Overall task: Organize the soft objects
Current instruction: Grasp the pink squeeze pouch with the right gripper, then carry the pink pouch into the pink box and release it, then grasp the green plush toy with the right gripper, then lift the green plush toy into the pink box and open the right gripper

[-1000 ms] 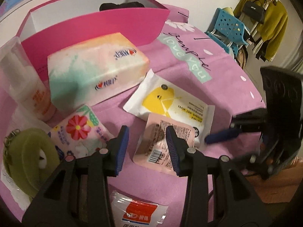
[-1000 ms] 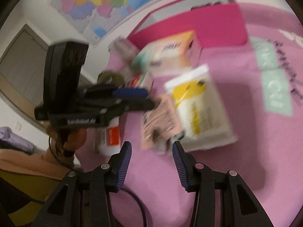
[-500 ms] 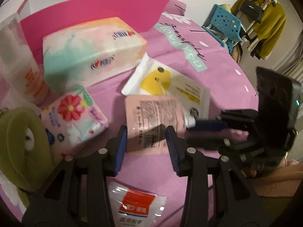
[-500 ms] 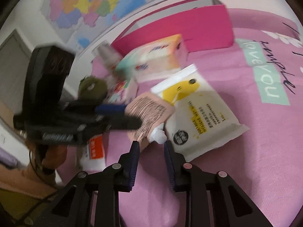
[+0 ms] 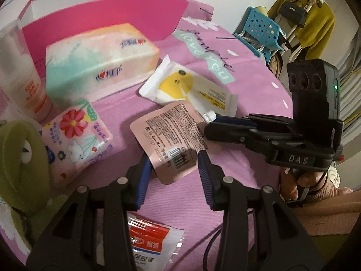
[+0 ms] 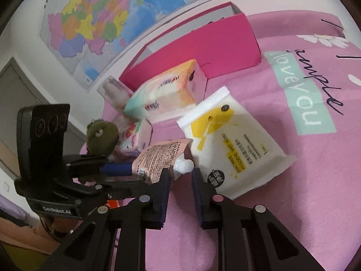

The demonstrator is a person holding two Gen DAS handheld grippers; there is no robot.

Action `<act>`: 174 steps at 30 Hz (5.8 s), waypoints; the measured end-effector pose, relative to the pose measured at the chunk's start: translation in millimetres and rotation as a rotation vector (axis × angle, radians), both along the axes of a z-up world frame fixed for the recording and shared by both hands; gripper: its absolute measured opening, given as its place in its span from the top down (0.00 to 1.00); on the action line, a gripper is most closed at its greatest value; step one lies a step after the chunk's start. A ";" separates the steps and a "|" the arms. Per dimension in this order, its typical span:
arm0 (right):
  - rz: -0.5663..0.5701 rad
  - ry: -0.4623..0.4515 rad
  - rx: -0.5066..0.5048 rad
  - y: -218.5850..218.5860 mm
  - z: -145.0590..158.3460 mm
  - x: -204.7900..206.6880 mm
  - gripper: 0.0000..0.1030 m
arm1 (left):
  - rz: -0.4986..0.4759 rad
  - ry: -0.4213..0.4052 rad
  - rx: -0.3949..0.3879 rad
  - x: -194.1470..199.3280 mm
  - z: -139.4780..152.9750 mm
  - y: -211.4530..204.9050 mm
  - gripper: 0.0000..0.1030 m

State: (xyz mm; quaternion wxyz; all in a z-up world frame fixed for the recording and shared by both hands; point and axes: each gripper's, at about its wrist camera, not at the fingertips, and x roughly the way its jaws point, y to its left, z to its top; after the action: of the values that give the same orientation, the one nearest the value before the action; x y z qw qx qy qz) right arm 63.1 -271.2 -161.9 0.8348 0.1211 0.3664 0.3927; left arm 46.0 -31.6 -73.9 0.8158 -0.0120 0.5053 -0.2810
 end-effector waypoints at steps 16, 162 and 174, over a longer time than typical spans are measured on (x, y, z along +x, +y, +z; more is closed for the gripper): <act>-0.005 -0.174 0.037 -10.5 76.4 21.5 0.82 | 0.031 -0.192 -0.034 25.8 69.2 -3.6 0.59; 0.017 -0.165 0.220 95.2 151.3 154.2 0.45 | 0.277 -0.244 0.099 136.0 136.6 105.4 0.62; -0.046 -0.035 0.153 130.7 121.9 213.0 0.38 | 0.372 -0.161 0.226 201.2 102.7 113.7 0.62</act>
State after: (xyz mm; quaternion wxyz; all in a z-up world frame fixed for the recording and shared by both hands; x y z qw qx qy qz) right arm 276.1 -140.5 -40.0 0.8382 0.1861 0.3179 0.4021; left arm 247.2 82.1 28.8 0.8873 0.0090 0.4561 -0.0674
